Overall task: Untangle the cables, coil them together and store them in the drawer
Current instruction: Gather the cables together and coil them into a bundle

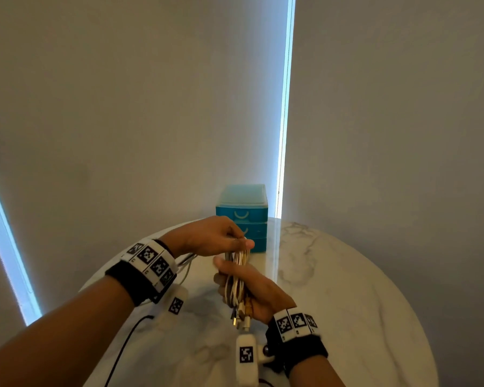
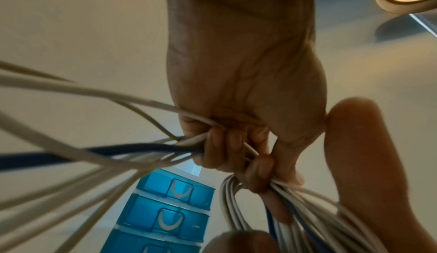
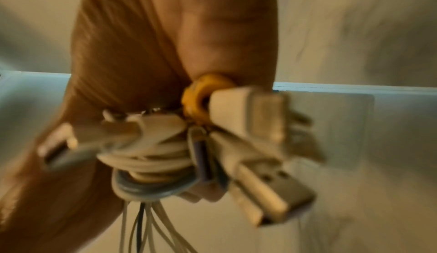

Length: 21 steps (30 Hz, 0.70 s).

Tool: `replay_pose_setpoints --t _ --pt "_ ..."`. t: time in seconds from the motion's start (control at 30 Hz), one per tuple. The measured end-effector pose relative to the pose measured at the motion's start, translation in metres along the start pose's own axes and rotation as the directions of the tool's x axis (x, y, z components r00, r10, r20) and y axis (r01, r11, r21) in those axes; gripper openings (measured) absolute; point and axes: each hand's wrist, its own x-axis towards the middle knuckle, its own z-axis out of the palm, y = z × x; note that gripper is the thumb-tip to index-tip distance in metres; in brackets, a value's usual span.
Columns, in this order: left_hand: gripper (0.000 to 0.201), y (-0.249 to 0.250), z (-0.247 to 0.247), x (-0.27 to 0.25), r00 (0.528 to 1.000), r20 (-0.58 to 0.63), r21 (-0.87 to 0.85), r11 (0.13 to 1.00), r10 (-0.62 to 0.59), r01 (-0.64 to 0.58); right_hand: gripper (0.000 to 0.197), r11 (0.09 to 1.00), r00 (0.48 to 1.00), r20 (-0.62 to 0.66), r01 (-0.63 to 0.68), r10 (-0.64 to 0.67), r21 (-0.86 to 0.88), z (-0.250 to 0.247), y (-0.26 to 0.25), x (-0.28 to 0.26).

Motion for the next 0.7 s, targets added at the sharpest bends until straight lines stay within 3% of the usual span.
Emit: replay_pose_setpoints --t 0.1,0.23,0.33,0.43,0.63,0.7 --pt "0.042 0.003 -0.001 0.001 0.999 0.04 0.043 0.998 -0.037 0.036 0.031 0.995 0.996 0.077 -0.024 0.032 -0.099 -0.004 0.0 0.0" --pt "0.043 0.003 0.002 0.002 0.997 0.008 0.042 0.996 -0.081 0.081 0.032 0.995 0.995 0.01 -0.097 0.097 0.02 -0.008 0.004 0.002" --pt "0.035 0.001 0.002 -0.002 0.999 0.003 0.024 0.999 -0.045 0.045 0.034 0.991 0.991 -0.058 -0.115 0.119 0.073 -0.008 0.0 -0.001" --pt "0.041 -0.005 0.0 -0.004 0.998 0.057 -0.113 0.994 -0.002 0.008 0.031 0.99 0.986 -0.125 -0.101 0.113 0.098 -0.01 -0.003 -0.002" --pt "0.048 -0.01 0.014 0.007 0.971 -0.219 0.038 0.995 0.095 -0.088 0.056 0.984 0.98 -0.112 -0.153 0.163 0.087 -0.007 0.002 0.002" --pt "0.049 -0.012 0.016 0.011 0.956 -0.241 0.143 0.98 0.168 -0.137 0.062 0.979 0.987 -0.068 -0.137 0.148 0.151 -0.005 0.002 0.003"
